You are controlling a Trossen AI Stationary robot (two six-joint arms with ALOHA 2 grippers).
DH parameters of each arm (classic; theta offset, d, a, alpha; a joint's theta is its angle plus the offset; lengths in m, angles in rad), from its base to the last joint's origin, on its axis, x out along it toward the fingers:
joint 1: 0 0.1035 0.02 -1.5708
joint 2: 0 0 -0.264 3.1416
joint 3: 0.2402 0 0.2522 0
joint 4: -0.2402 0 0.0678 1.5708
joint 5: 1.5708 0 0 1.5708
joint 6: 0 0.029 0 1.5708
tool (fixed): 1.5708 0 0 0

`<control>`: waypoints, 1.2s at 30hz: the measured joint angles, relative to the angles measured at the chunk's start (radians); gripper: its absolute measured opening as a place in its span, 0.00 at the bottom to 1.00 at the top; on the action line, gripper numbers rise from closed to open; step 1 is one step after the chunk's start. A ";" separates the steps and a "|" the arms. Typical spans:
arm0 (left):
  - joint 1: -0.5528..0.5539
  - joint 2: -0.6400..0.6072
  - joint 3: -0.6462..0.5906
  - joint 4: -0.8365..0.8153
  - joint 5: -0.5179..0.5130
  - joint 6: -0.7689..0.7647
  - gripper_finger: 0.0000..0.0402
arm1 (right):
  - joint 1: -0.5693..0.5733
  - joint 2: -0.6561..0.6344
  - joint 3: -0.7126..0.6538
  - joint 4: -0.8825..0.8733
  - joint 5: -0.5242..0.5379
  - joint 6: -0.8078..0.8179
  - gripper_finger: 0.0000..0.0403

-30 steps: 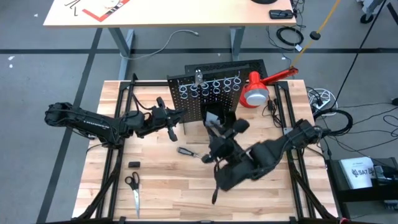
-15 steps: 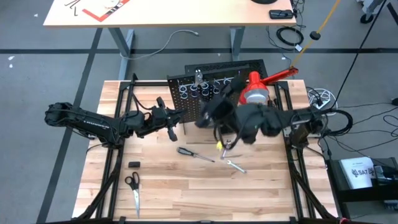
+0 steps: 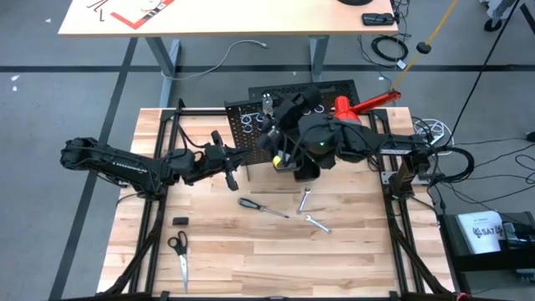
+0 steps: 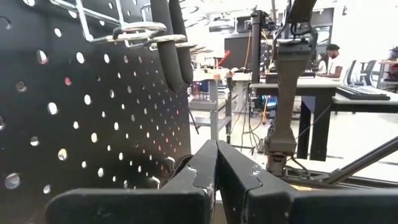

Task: Hang tools onto peg board
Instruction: Unhang the pliers from the pegboard

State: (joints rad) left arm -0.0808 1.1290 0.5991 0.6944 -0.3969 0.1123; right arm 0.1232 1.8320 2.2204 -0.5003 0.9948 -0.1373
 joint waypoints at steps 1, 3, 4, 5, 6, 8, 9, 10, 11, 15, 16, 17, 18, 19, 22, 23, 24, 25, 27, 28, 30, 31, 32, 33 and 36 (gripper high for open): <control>0.000 0.000 0.000 0.001 0.000 0.002 0.04 | -0.005 0.000 0.000 -0.006 -0.004 0.009 0.61; 0.000 0.000 0.000 0.001 0.000 0.006 0.04 | -0.017 -0.002 0.000 -0.034 -0.022 0.036 0.61; 0.000 0.000 0.000 0.000 0.000 0.006 0.04 | -0.024 -0.002 0.000 -0.050 -0.041 0.051 0.61; 0.000 0.000 0.000 0.001 0.000 0.006 0.04 | -0.030 -0.001 0.000 -0.063 -0.059 0.065 0.61; 0.000 0.000 0.000 0.002 0.000 0.006 0.04 | -0.036 0.000 0.000 -0.071 -0.068 0.074 0.61; 0.000 0.000 0.000 0.000 0.000 0.006 0.04 | -0.047 0.000 0.000 -0.077 -0.084 0.082 0.60; 0.000 0.000 0.000 0.001 0.000 0.006 0.04 | -0.052 -0.001 0.000 -0.079 -0.085 0.082 0.60; 0.000 0.000 0.000 0.001 0.000 0.006 0.04 | -0.057 0.000 0.000 -0.080 -0.085 0.082 0.59; 0.000 0.000 0.000 0.001 0.000 0.005 0.04 | -0.061 0.001 0.000 -0.080 -0.085 0.082 0.58; 0.000 0.000 0.000 0.001 0.000 0.005 0.04 | -0.065 0.003 0.000 -0.081 -0.102 0.075 0.51; 0.000 0.000 0.000 0.001 0.000 0.005 0.04 | -0.065 0.003 0.000 -0.080 -0.113 0.074 0.48; 0.000 0.000 0.000 0.001 0.000 0.006 0.04 | -0.065 0.003 0.000 -0.080 -0.126 0.074 0.45; 0.000 0.000 0.000 0.001 0.000 0.006 0.04 | -0.065 0.003 0.000 -0.080 -0.134 0.074 0.42; 0.000 0.000 0.000 0.001 0.000 0.006 0.04 | -0.065 0.003 0.000 -0.081 -0.131 0.074 0.38; 0.000 0.000 0.000 0.001 0.000 0.006 0.04 | -0.064 0.003 0.000 -0.071 -0.145 0.077 0.27; 0.000 0.000 0.000 0.001 0.000 0.006 0.04 | -0.064 0.003 0.001 -0.070 -0.148 0.076 0.24; 0.000 0.000 0.000 0.001 0.000 0.006 0.04 | -0.063 0.003 0.001 -0.070 -0.151 0.076 0.21; 0.000 0.000 0.000 0.001 0.000 0.006 0.04 | -0.063 0.003 0.002 -0.070 -0.154 0.076 0.19; 0.000 0.000 0.000 0.001 0.000 0.006 0.04 | -0.064 0.003 0.002 -0.071 -0.150 0.074 0.19; 0.000 0.000 0.000 0.001 0.000 0.006 0.04 | -0.065 0.003 0.002 -0.071 -0.145 0.073 0.19; 0.000 0.000 0.000 0.001 0.000 0.006 0.04 | -0.065 0.002 0.002 -0.070 -0.139 0.070 0.15; 0.000 0.000 0.000 0.001 0.000 0.006 0.04 | -0.065 0.002 0.002 -0.069 -0.138 0.069 0.14; 0.000 0.000 0.000 0.001 0.000 0.006 0.04 | -0.065 0.002 0.002 -0.068 -0.137 0.068 0.13; 0.000 0.000 0.000 0.001 0.000 0.006 0.04 | -0.065 0.002 0.002 -0.065 -0.134 0.066 0.13; 0.000 0.000 0.000 0.000 0.000 0.006 0.04 | -0.063 0.002 0.001 -0.052 -0.132 0.062 0.10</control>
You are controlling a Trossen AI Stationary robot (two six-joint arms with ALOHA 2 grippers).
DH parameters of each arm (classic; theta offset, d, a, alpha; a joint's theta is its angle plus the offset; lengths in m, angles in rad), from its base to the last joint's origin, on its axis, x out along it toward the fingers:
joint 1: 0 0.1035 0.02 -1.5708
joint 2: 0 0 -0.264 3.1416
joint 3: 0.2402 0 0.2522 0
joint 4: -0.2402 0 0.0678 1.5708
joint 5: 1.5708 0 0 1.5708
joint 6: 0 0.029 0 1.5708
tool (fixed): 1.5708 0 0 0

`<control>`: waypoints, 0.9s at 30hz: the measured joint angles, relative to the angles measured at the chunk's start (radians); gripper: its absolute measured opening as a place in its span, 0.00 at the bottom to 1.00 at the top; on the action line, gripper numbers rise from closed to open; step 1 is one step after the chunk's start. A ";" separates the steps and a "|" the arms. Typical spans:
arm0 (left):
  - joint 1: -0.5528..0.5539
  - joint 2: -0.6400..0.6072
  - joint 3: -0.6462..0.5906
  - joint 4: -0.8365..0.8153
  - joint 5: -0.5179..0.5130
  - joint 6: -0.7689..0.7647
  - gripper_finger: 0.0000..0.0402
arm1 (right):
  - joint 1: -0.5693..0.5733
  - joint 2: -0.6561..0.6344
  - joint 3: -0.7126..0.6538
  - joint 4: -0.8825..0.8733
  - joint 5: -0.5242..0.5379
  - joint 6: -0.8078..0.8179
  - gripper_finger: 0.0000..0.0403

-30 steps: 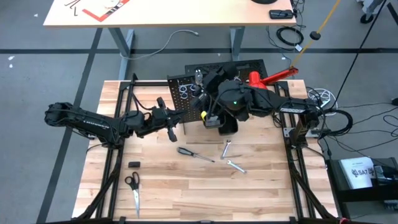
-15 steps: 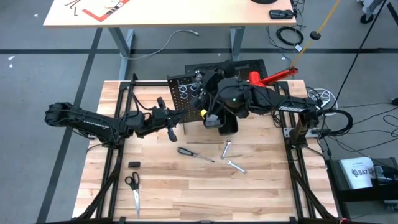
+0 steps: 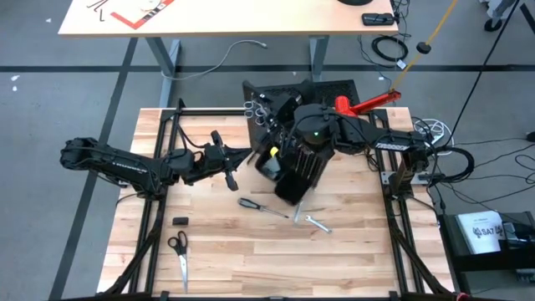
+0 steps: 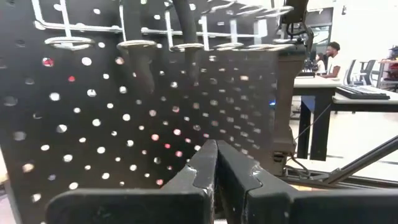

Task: Hang tools onto peg board
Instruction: Unhang the pliers from the pegboard

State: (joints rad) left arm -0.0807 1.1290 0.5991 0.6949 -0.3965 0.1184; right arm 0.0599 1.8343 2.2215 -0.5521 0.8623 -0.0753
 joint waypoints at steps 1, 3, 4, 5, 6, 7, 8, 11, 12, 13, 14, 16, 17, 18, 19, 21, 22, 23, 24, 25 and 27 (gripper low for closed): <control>0.000 0.000 0.000 0.000 0.000 0.000 0.04 | 0.001 0.000 0.000 0.006 -0.004 -0.001 0.09; 0.000 0.000 0.000 0.000 0.000 0.000 0.04 | 0.003 0.001 -0.001 0.012 -0.009 -0.001 0.07; 0.000 0.000 0.000 0.000 0.000 0.000 0.04 | 0.003 0.001 -0.001 0.013 -0.009 -0.001 0.06; 0.000 0.000 0.000 0.000 0.000 0.000 0.04 | 0.003 0.001 -0.001 0.013 -0.009 0.000 0.06; 0.000 0.000 0.000 0.000 0.000 0.000 0.04 | 0.002 0.001 -0.001 0.012 -0.008 -0.001 0.06; 0.000 0.000 0.000 0.000 0.000 0.000 0.04 | 0.002 0.001 -0.001 0.012 -0.005 -0.002 0.05; 0.000 0.000 0.000 0.000 0.000 0.000 0.04 | 0.001 0.001 -0.001 0.012 -0.004 -0.004 0.05; 0.000 0.000 0.000 0.000 0.000 0.000 0.04 | 0.000 0.001 -0.001 0.011 -0.002 -0.007 0.05; 0.000 0.000 0.000 0.000 0.000 0.000 0.04 | 0.000 0.001 -0.001 0.011 -0.002 -0.007 0.05; 0.000 0.000 0.000 0.000 0.000 0.000 0.04 | 0.001 0.001 -0.001 0.011 -0.002 -0.008 0.05; 0.000 0.000 0.000 0.000 0.000 0.000 0.04 | 0.000 0.001 -0.001 0.012 -0.002 -0.008 0.05; 0.000 0.000 0.000 0.000 0.000 0.000 0.04 | 0.000 0.001 -0.001 0.012 -0.002 -0.008 0.05; 0.000 0.000 0.000 0.000 0.000 0.000 0.04 | 0.001 0.001 -0.001 0.012 -0.002 -0.008 0.05; 0.000 0.000 0.000 0.000 0.000 0.000 0.04 | 0.001 0.001 -0.001 0.012 -0.002 -0.008 0.05; 0.000 0.000 0.000 0.000 0.000 0.000 0.04 | 0.001 0.001 -0.001 0.013 -0.002 -0.008 0.05; 0.000 0.000 0.000 0.000 0.000 0.000 0.04 | 0.002 0.001 -0.001 0.020 -0.001 -0.008 0.05; 0.000 0.000 0.000 0.000 0.000 0.000 0.04 | 0.004 0.001 -0.002 0.025 0.001 -0.010 0.05; 0.000 0.000 0.000 0.000 0.000 0.000 0.04 | 0.005 0.001 -0.002 0.031 0.002 -0.015 0.05; 0.000 0.000 0.000 0.000 0.000 0.000 0.04 | 0.005 0.002 -0.002 0.036 0.002 -0.018 0.05; 0.000 0.000 0.000 0.000 0.000 0.000 0.04 | 0.006 0.002 -0.002 0.041 0.002 -0.021 0.05; 0.000 0.000 0.000 0.000 0.000 0.001 0.04 | 0.007 0.002 -0.003 0.045 0.003 -0.023 0.05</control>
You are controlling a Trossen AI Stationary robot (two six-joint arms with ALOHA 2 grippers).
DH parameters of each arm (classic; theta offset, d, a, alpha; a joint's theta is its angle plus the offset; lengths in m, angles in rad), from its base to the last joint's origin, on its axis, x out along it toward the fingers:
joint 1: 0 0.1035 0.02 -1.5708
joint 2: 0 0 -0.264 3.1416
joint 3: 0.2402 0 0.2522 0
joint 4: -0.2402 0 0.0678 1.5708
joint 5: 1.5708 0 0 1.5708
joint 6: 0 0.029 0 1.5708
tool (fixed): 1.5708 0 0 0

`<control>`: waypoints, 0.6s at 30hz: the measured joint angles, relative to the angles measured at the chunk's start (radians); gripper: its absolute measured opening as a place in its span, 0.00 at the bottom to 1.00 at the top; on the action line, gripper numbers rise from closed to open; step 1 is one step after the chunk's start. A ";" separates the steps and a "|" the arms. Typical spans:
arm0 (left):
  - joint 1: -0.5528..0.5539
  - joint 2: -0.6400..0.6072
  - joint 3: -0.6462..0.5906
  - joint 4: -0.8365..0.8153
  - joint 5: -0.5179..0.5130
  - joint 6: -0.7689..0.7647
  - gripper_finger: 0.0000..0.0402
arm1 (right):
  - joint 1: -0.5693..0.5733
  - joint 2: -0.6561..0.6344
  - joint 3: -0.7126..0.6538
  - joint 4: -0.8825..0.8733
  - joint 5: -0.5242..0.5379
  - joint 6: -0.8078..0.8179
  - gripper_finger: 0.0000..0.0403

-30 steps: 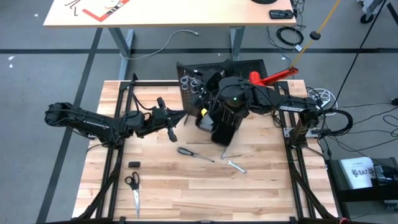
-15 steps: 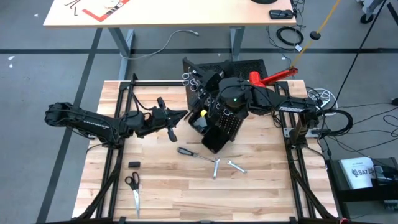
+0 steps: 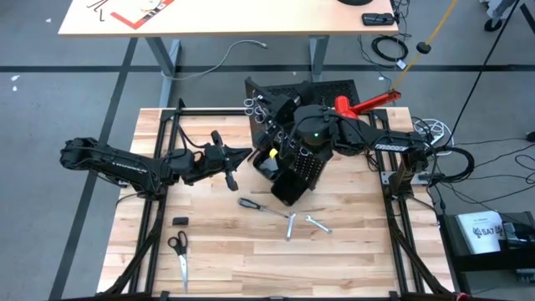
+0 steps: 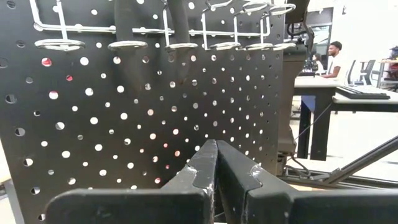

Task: Hang tools onto peg board
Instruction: Unhang the pliers from the pegboard

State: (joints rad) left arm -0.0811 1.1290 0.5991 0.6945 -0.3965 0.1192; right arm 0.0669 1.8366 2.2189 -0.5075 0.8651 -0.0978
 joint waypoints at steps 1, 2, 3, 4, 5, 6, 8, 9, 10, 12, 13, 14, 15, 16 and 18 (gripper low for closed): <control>0.000 0.000 0.000 0.000 0.000 0.000 0.04 | 0.000 0.000 0.000 0.001 0.003 0.000 0.05; 0.000 0.000 0.000 0.000 0.000 0.000 0.04 | 0.000 0.000 0.000 0.003 0.011 0.000 0.05; 0.000 0.000 0.000 0.000 0.000 0.000 0.04 | 0.000 0.000 0.000 0.003 0.022 0.000 0.05; 0.000 0.000 0.000 0.000 0.000 0.000 0.04 | 0.000 0.000 0.000 0.002 0.029 0.001 0.05; 0.000 0.000 0.000 0.000 0.000 0.000 0.04 | 0.000 0.000 0.000 0.001 0.035 0.003 0.05; 0.000 0.000 0.000 0.000 0.000 0.000 0.04 | 0.000 0.000 0.000 0.001 0.044 0.004 0.05; 0.000 0.000 0.000 0.000 0.000 0.000 0.04 | 0.000 0.000 0.000 0.001 0.067 0.005 0.05; 0.000 0.000 0.000 0.000 0.000 0.000 0.04 | 0.000 0.000 0.000 -0.001 0.076 0.006 0.05; 0.000 0.000 0.000 0.000 0.000 0.000 0.04 | 0.000 0.000 0.000 -0.003 0.083 0.007 0.05; 0.000 0.000 0.000 0.000 0.000 0.000 0.04 | 0.000 0.000 0.000 -0.006 0.089 0.017 0.05; 0.000 0.000 0.000 0.000 0.000 0.000 0.04 | 0.000 0.000 0.000 -0.010 0.089 0.027 0.05; 0.000 0.000 0.000 0.000 0.000 0.000 0.04 | 0.000 0.000 0.000 -0.015 0.094 0.035 0.05; 0.000 0.000 0.000 0.000 0.000 0.000 0.04 | 0.000 0.000 0.000 -0.020 0.101 0.040 0.05; 0.000 0.000 0.000 0.000 0.000 0.000 0.04 | 0.001 0.000 0.001 -0.028 0.102 0.048 0.05; 0.000 0.000 0.000 0.000 0.000 0.000 0.04 | 0.000 -0.002 0.002 -0.041 0.102 0.065 0.05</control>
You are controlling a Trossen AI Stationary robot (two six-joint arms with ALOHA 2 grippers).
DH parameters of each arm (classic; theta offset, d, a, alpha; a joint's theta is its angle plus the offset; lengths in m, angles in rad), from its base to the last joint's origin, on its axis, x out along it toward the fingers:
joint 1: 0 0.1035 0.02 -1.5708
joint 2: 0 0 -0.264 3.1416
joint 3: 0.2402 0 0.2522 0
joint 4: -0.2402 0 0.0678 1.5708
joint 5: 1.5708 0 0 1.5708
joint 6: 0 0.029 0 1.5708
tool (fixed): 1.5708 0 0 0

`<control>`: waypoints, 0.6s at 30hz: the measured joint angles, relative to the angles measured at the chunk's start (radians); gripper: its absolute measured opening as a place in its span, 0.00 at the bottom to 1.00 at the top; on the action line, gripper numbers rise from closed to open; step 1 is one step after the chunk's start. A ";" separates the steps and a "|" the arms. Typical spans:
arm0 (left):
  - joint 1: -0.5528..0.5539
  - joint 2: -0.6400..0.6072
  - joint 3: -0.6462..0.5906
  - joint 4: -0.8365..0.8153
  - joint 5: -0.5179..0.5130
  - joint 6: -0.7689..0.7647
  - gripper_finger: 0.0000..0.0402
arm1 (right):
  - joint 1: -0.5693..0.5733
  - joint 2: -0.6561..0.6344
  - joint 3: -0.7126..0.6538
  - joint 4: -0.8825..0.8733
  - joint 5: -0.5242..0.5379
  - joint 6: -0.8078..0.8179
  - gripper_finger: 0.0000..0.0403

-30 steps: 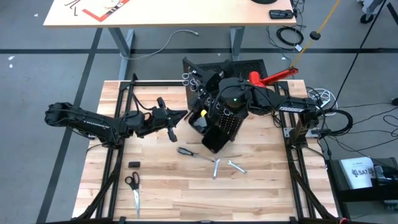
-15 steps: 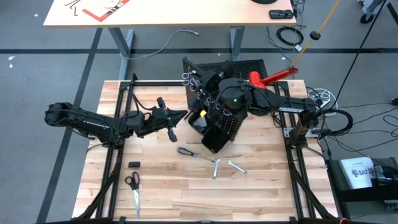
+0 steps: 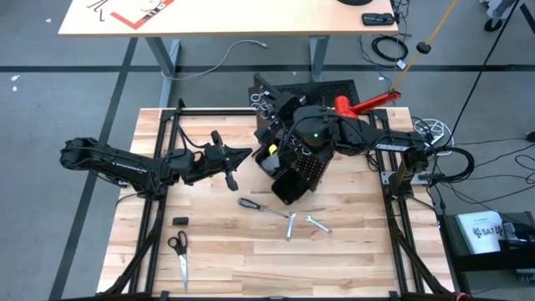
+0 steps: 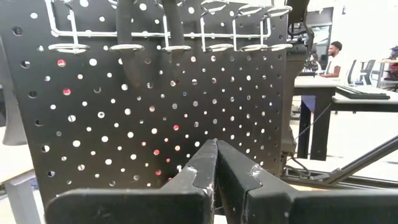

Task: Hang tools onto peg board
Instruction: Unhang the pliers from the pegboard

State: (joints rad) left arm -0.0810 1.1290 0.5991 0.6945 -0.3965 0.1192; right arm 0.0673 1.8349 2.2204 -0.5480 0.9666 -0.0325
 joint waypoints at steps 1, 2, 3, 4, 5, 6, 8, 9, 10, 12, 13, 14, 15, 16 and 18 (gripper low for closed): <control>0.000 0.000 0.000 0.000 0.000 0.000 0.04 | 0.000 -0.001 0.000 -0.001 0.000 0.002 0.05; 0.000 0.000 0.000 0.000 0.000 0.000 0.04 | 0.002 -0.001 0.000 -0.002 0.000 0.002 0.05; 0.000 0.000 0.000 0.000 0.000 0.000 0.04 | 0.005 -0.001 0.000 -0.003 0.001 0.002 0.05; 0.000 0.000 0.000 0.000 0.000 0.000 0.04 | 0.006 -0.001 0.000 -0.004 0.001 0.001 0.05; 0.000 0.000 0.000 0.000 0.000 0.000 0.04 | 0.007 -0.001 0.000 -0.004 0.000 0.001 0.05; 0.000 0.000 0.000 0.000 0.000 0.000 0.04 | 0.008 -0.001 0.000 -0.005 0.000 0.001 0.05; 0.000 0.000 0.000 0.000 0.000 0.000 0.04 | 0.012 -0.001 0.000 -0.005 -0.002 0.001 0.04; 0.000 0.000 0.000 0.000 0.000 0.000 0.04 | 0.013 -0.001 0.000 -0.005 -0.003 -0.002 0.04; 0.000 0.000 0.000 0.000 0.000 0.000 0.04 | 0.013 -0.001 0.000 -0.006 -0.004 -0.003 0.04; 0.000 0.000 0.000 0.000 0.000 0.000 0.04 | 0.013 -0.001 0.000 -0.006 -0.004 -0.003 0.04; 0.000 0.000 0.000 0.000 0.000 0.000 0.04 | 0.013 -0.001 0.000 -0.006 -0.002 -0.003 0.04; 0.000 0.000 0.000 0.000 0.000 0.000 0.04 | 0.013 -0.001 0.000 -0.006 0.001 -0.003 0.04; 0.000 0.000 0.000 -0.001 0.000 0.000 0.04 | 0.013 -0.001 0.000 -0.006 0.001 -0.001 0.04; 0.000 0.000 0.000 -0.001 0.000 0.000 0.04 | 0.013 -0.001 0.000 -0.006 0.001 0.000 0.04; 0.000 0.000 0.000 -0.001 0.000 0.000 0.04 | 0.013 -0.001 0.000 -0.006 0.008 0.002 0.04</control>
State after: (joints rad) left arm -0.0807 1.1290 0.5991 0.6937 -0.3965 0.1192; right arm 0.0807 1.8343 2.2204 -0.5537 0.9748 -0.0310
